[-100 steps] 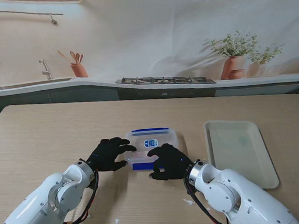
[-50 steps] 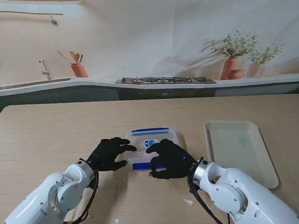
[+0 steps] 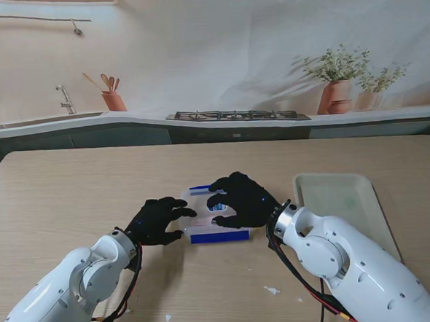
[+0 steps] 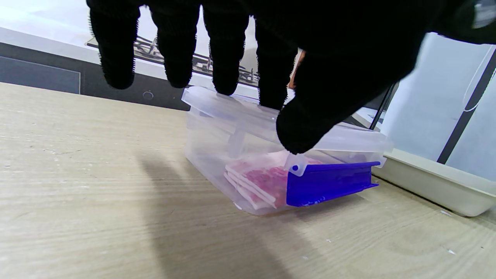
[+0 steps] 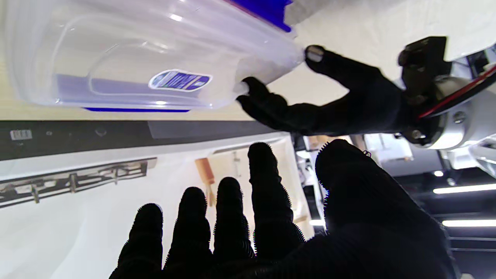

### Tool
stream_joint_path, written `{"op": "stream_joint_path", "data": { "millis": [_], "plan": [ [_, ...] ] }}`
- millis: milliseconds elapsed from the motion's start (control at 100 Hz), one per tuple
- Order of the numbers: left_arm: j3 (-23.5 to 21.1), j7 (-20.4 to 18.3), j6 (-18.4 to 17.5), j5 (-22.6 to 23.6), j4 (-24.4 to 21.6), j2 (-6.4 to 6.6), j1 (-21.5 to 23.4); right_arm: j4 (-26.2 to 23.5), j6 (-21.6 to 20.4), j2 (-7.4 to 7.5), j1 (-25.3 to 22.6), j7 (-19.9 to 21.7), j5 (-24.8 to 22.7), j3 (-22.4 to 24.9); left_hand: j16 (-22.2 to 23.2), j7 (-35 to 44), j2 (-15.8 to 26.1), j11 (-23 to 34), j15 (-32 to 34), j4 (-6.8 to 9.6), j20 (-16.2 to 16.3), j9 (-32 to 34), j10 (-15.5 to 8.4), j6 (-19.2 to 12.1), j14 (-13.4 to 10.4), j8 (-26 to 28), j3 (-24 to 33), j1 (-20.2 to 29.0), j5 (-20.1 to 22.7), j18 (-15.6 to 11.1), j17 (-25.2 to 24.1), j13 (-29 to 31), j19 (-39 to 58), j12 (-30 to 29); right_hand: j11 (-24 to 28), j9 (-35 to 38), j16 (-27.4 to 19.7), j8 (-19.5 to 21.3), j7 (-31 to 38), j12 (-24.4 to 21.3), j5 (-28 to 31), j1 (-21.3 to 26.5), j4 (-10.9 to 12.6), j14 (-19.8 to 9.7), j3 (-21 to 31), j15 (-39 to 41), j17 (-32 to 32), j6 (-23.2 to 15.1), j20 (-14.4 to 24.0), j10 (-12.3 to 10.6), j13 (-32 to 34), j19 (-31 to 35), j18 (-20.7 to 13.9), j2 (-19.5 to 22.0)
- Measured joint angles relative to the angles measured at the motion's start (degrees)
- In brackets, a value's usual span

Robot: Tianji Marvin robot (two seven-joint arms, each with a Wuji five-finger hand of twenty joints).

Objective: Separate the bacon slices onto the tray

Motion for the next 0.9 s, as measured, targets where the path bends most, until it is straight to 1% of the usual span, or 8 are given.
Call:
{"op": "stream_joint_path", "data": {
  "millis": [150, 290, 370, 480, 660, 710, 810, 900],
  "plan": [
    [0.0, 0.0, 0.0, -0.2, 0.2, -0.02, -0.1, 3.0, 3.3, -0.07, 3.8, 0.1, 0.6, -2.7, 0.0, 0.0, 0.0, 0.0, 0.0, 0.00, 0.0, -0.3, -0.4, -0.4, 0.1, 0.1, 0.0, -0.8, -0.5, 0.0, 0.0, 0.0, 0.0, 0.0, 0.0, 0.0, 0.0, -0.7, 0.0, 0.0, 0.0, 0.6, 0.0, 0.0, 0.0, 0.0, 0.0, 0.0, 0.0, 0.0, 0.0, 0.0, 0.0, 0.0],
    [0.0, 0.0, 0.1, -0.3, 0.2, -0.03, -0.1, 6.6, 4.6, -0.31, 7.2, -0.1, 1.0, -5.4, 0.0, 0.0, 0.0, -0.2, 0.0, 0.00, -0.5, -0.3, -0.4, -0.4, 0.5, 0.1, -0.7, -0.8, -0.5, 0.0, 0.0, 0.0, 0.0, 0.0, 0.0, -0.2, 0.0, -2.2, -2.1, 0.0, -5.7, 0.6, 0.0, 0.0, -0.1, 0.0, 0.0, 0.1, 0.0, 0.0, 0.0, 0.0, 0.0, 0.1],
    [0.0, 0.0, 0.1, -0.3, 0.2, -0.03, -0.1, 8.0, 6.1, -0.57, 8.5, -0.3, 1.7, -6.7, 0.0, 0.0, 0.0, -0.3, 0.0, 0.00, -0.6, -0.3, -0.4, -0.4, 0.5, 0.1, -0.8, -0.8, -0.5, 0.0, 0.0, 0.0, 0.0, 0.0, 0.0, -0.7, 0.0, -2.8, -2.7, 0.0, -7.0, 0.6, 0.0, 0.0, -0.1, 0.0, -0.1, 0.7, 0.0, 0.0, -0.2, 0.0, 0.0, 0.2],
    [0.0, 0.0, 0.1, -0.2, 0.3, -0.03, -0.1, 9.2, 7.9, -0.79, 9.9, 0.1, 3.3, -8.2, 0.0, 0.0, 0.1, -0.3, 0.0, 0.00, -0.6, -0.3, -0.4, -0.4, 0.5, 0.1, -0.9, -1.7, -0.5, 0.0, 0.0, 0.0, 0.0, 0.0, 0.2, -0.8, 0.0, -2.8, -2.8, 0.0, -7.1, 0.6, 0.0, 0.0, -0.6, 0.0, -0.2, 0.7, 0.0, 0.0, -0.8, 0.0, 0.0, 0.8],
    [0.2, 0.0, 0.0, -0.3, 0.4, -0.03, -0.3, 12.9, 9.5, -1.35, 13.3, -0.1, 3.7, -11.4, 0.0, 0.0, 0.3, -0.3, 0.0, 0.00, -0.6, -0.3, -0.4, -0.4, 0.5, 0.1, -1.5, -1.9, -0.5, 0.0, 0.0, 0.0, 0.0, 0.0, 0.6, -1.4, 0.0, -3.4, -1.3, 0.0, -6.8, 0.7, 0.0, 0.0, -1.0, 0.0, -0.8, 0.7, 0.0, 0.0, -0.8, 0.0, -0.1, 0.8],
    [0.2, 0.0, 0.0, -0.3, 0.4, -0.03, -0.3, 13.6, 10.3, -1.43, 14.1, 0.4, 4.1, -12.1, 0.0, 0.0, 0.3, -0.3, 0.0, 0.00, -0.6, -0.3, -0.4, -0.4, 0.5, 0.1, -1.5, -1.9, -0.5, 0.0, 0.0, 0.0, 0.0, 0.0, 0.6, -1.4, 0.0, -3.4, -1.1, 0.0, -6.8, 1.6, 0.0, 0.0, -1.2, -0.4, -0.8, 0.7, 0.1, 0.0, -0.8, 0.0, -0.1, 1.5],
    [0.2, 0.0, 0.0, -0.4, 0.4, -0.03, -0.3, 14.4, 12.4, -1.44, 15.4, 1.5, 4.3, -13.5, 0.0, 0.0, 0.3, -0.3, 0.0, 0.00, -0.6, -0.5, -0.4, -0.4, 0.5, 0.1, -1.5, -1.9, -0.6, 0.0, 0.0, 0.0, 0.0, 0.0, 0.6, -1.4, -0.4, -4.1, -0.6, -0.3, -6.9, 1.5, 0.0, 0.0, -1.7, -1.3, -1.3, 0.7, 0.7, 0.0, -0.8, 0.0, -0.1, 1.5],
    [0.3, 0.0, 0.0, -0.4, 0.5, -0.02, -0.4, 16.1, 12.9, -1.65, 16.6, 1.4, 4.9, -14.8, 0.0, 0.0, 0.3, -0.3, 0.0, 0.00, -0.6, -0.6, -0.4, -0.4, 0.5, 0.1, -1.5, -1.9, -0.7, 0.0, 0.0, 0.0, 0.0, 0.0, -2.0, -1.4, -0.6, -5.0, -0.7, -1.6, -7.7, 1.5, 0.0, 0.0, -2.5, -2.0, -1.4, 0.7, 0.7, 0.0, -0.8, 0.0, -0.2, 1.5]
  ]
}}
